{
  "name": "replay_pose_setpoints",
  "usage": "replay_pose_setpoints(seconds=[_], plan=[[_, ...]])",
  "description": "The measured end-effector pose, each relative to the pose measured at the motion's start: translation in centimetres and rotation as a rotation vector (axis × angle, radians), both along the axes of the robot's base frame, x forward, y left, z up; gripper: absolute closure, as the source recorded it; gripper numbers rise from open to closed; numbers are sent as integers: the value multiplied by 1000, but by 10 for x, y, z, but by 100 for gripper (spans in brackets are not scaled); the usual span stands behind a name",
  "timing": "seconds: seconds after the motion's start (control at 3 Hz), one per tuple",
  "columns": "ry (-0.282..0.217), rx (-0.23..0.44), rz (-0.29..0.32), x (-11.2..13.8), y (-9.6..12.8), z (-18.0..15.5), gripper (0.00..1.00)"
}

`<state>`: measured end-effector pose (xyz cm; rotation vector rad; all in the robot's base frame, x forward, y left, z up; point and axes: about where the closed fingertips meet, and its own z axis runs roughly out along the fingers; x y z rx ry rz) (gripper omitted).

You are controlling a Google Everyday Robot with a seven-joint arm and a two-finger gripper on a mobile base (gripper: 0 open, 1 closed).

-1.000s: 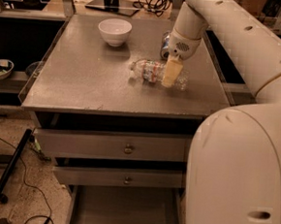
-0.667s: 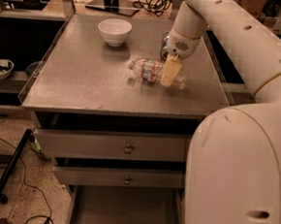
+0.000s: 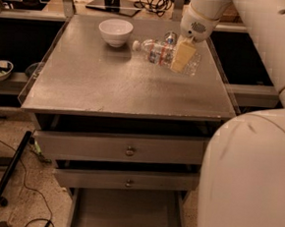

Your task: Place water bottle into bottom drawer

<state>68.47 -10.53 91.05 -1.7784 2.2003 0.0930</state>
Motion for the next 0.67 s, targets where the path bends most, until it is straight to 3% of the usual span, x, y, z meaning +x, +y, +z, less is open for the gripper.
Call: replay_pose_setpoints(seconds=[0.67], plan=[[-65, 27, -19, -33, -29, 27, 100]])
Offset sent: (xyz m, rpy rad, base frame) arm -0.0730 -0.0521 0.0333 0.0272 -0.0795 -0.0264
